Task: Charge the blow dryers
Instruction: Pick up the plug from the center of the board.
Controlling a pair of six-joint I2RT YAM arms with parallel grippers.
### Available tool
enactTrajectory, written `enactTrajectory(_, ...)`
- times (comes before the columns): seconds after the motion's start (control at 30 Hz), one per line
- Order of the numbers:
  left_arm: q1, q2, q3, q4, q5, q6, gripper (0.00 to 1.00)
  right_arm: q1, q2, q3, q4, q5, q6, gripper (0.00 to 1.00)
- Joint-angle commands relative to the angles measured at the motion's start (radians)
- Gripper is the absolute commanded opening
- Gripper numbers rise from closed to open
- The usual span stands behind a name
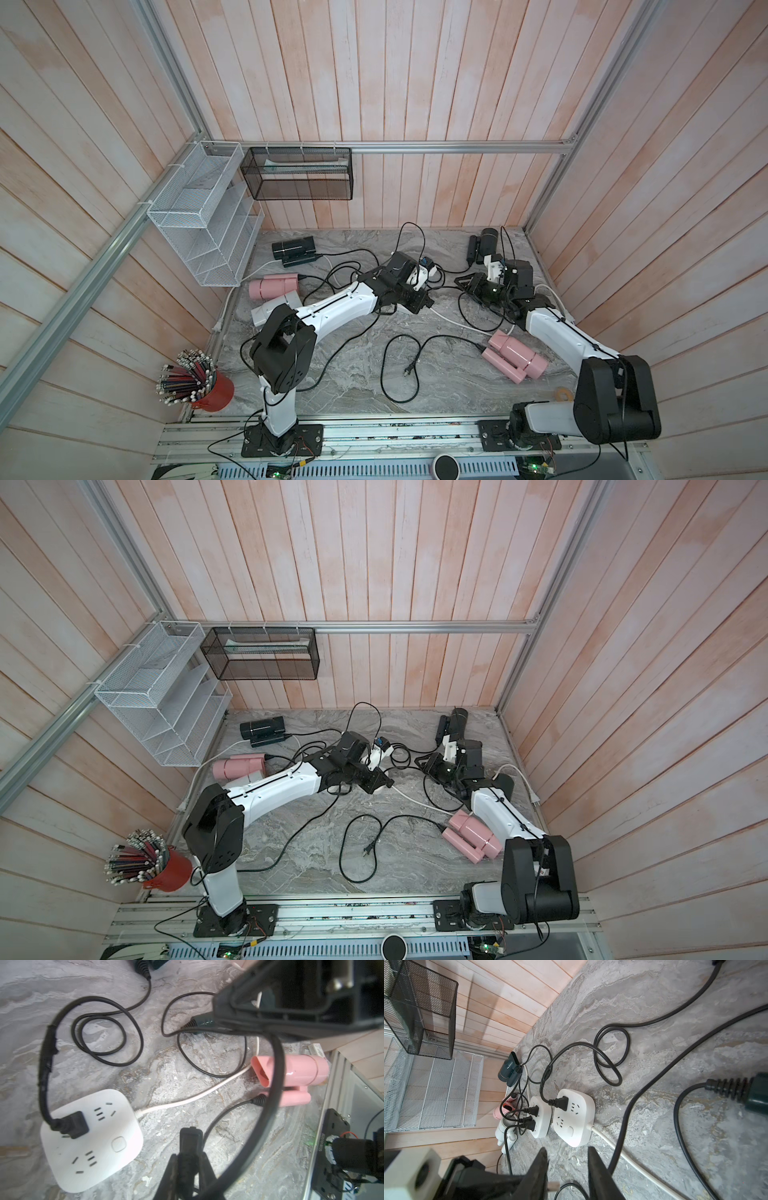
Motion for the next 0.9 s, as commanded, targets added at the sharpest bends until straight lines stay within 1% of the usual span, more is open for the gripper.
enactTrajectory(0.0,0.020,0.070,0.082,-0.103,-0.085,-0.027,0.13,0.003,-0.019,-0.002,-0.031,0.023,-0.072,0.32)
enactTrajectory(0.1,0.022,0.139,0.180,-0.197,-0.168,-0.026,0.13,0.003,-0.022,0.002,-0.059,0.054,-0.100,0.33)
enactTrajectory(0.17,0.025,0.181,0.241,-0.248,-0.216,-0.035,0.13,0.003,-0.034,0.004,-0.095,0.120,-0.116,0.34)
enactTrajectory(0.23,0.029,0.214,0.292,-0.288,-0.228,-0.042,0.12,0.003,-0.047,0.002,-0.113,0.161,-0.135,0.34)
enactTrajectory(0.3,0.030,0.253,0.350,-0.336,-0.249,-0.053,0.13,0.003,-0.056,-0.001,-0.118,0.167,-0.158,0.35)
enactTrajectory(0.33,0.031,0.271,0.381,-0.362,-0.271,-0.064,0.13,0.003,-0.061,-0.002,-0.122,0.171,-0.168,0.40)
enactTrajectory(0.37,0.031,0.286,0.407,-0.381,-0.293,-0.074,0.13,0.003,-0.065,-0.006,-0.123,0.179,-0.175,0.43)
enactTrajectory(0.5,0.031,0.324,0.477,-0.431,-0.329,-0.108,0.12,0.003,-0.087,-0.031,-0.109,0.177,-0.204,0.50)
enactTrajectory(0.63,0.031,0.356,0.537,-0.484,-0.356,-0.143,0.13,0.004,-0.115,-0.053,-0.103,0.167,-0.234,0.63)
enactTrajectory(0.8,0.031,0.396,0.597,-0.532,-0.352,-0.154,0.12,0.003,-0.152,-0.065,-0.110,0.151,-0.257,0.87)
enactTrajectory(0.87,0.030,0.418,0.630,-0.560,-0.360,-0.155,0.13,0.003,-0.163,-0.067,-0.111,0.135,-0.264,0.98)
